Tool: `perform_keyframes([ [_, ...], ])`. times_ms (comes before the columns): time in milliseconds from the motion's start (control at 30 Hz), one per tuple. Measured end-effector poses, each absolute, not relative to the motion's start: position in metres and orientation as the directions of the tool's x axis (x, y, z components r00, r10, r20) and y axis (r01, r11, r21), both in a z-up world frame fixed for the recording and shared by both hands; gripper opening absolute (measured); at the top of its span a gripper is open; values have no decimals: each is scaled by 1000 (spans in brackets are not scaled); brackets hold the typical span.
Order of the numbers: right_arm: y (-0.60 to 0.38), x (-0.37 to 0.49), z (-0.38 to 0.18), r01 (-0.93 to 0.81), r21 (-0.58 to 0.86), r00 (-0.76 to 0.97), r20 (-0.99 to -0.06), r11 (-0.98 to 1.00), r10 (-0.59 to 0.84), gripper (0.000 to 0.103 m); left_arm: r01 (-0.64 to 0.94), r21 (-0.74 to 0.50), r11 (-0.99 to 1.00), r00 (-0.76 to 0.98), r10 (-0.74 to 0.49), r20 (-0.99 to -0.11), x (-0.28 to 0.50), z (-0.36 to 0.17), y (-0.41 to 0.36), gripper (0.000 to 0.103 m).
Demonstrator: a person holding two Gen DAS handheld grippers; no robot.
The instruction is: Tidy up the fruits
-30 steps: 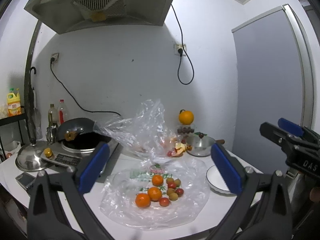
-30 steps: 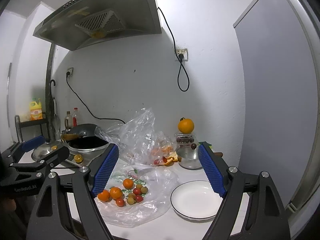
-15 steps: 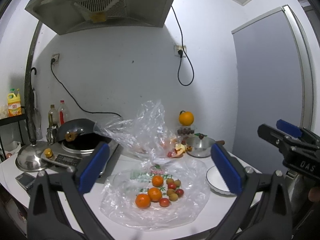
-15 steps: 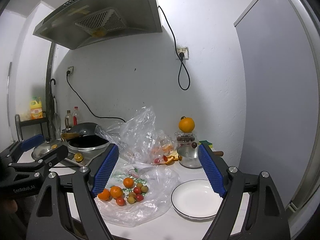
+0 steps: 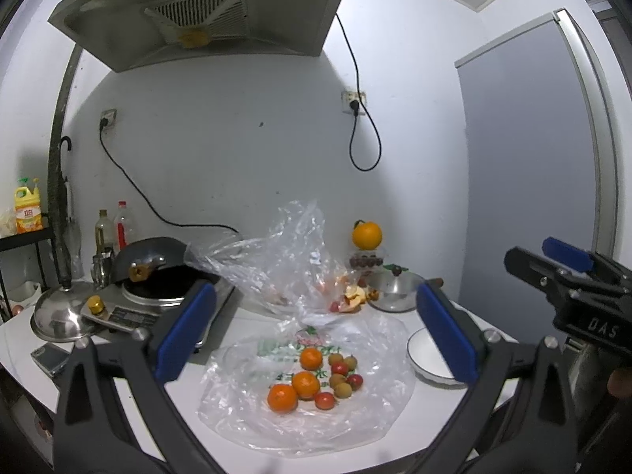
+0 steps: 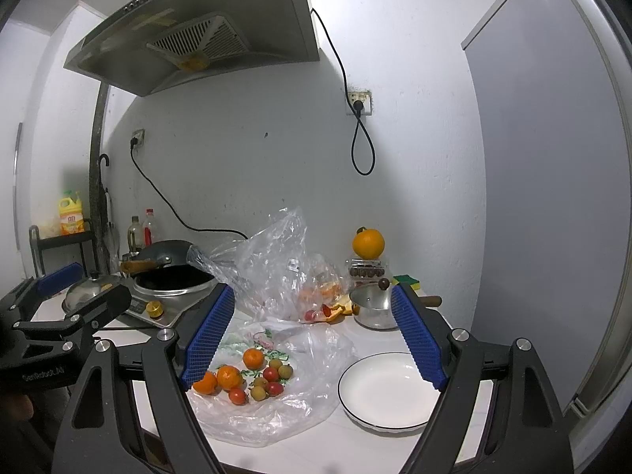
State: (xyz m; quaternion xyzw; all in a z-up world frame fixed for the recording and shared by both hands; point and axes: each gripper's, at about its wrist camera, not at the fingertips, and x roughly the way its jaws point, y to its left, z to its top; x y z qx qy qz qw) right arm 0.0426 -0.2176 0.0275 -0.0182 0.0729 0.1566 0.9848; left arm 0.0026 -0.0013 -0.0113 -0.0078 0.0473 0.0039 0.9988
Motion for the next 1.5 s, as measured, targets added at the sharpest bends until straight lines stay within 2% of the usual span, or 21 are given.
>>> perform_keyframes([
  [1500, -214, 44, 28, -313, -14, 936, -170, 950, 307, 84, -9, -24, 1000, 996, 7, -93, 5, -16, 0, 102],
])
